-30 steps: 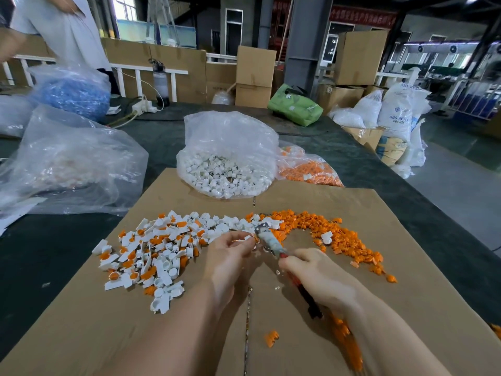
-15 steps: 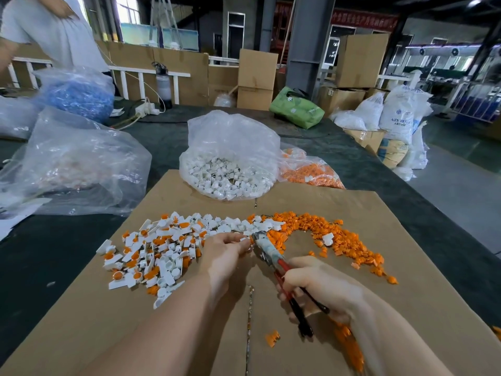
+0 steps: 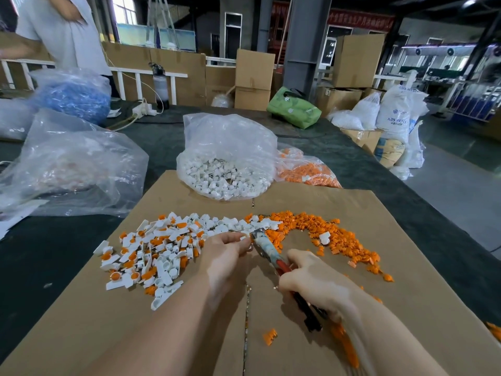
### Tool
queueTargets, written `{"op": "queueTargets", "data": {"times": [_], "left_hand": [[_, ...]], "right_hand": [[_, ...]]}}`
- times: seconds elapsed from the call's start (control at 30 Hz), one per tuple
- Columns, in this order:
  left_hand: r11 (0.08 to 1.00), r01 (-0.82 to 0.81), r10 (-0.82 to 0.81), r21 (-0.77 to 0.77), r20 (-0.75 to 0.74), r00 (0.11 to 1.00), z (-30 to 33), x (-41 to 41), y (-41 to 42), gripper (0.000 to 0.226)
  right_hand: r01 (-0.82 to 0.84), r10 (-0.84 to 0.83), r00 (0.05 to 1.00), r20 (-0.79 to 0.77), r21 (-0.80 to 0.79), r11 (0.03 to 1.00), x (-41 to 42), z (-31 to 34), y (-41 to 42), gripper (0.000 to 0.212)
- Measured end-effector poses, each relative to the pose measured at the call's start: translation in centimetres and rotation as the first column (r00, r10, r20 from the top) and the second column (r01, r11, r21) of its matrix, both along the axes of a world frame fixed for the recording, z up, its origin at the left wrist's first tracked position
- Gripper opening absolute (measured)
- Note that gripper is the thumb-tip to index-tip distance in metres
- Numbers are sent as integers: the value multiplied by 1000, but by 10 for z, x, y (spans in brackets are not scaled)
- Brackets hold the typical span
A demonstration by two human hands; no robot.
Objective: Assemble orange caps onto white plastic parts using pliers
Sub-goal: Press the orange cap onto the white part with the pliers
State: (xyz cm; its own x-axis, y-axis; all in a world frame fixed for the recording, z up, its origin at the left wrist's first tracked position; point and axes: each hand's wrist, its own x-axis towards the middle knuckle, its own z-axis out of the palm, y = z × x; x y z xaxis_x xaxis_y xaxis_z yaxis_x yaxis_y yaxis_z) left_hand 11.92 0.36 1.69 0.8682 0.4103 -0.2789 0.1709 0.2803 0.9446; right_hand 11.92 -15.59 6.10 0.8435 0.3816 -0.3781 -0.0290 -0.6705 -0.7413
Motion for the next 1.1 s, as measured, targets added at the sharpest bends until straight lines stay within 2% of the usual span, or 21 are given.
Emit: {"op": "queueTargets", "data": {"times": [0.07, 0.17, 0.27, 0.33, 0.43, 0.57, 0.83, 1.1], "left_hand": [[1000, -11, 11, -22, 6, 1000, 2, -1, 0, 4], [1000, 6, -7, -10, -12, 1000, 6, 0, 1, 6], [1000, 23, -24, -9, -24, 999, 7, 0, 3, 7], [1000, 28, -28, -5, -20, 999, 7, 0, 3, 7], [1000, 29, -28, 9, -13, 1000, 5, 1, 3, 7], [999, 29, -28, 14, -28, 999, 1, 2, 4, 7], [999, 22, -20, 28, -62, 998, -5, 7, 3, 5], [996, -2, 5, 93, -42, 999, -3, 4, 1, 12]], "right_hand": [[24, -23, 1000, -7, 21, 999, 1, -1, -2, 19], [78, -63, 988, -142, 103, 992, 0, 0, -3, 15], [84, -47, 969, -245, 145, 986, 2, 0, -5, 39], [83, -39, 962, -272, 150, 985, 3, 0, -7, 46], [61, -31, 973, -230, 124, 990, 3, 2, -8, 32], [59, -27, 967, -252, 120, 991, 3, 1, -8, 35], [-9, 9, 1000, -20, -22, 1000, -4, 6, -3, 17], [-21, 31, 993, 110, -96, 995, -2, -1, 2, 23]]}}
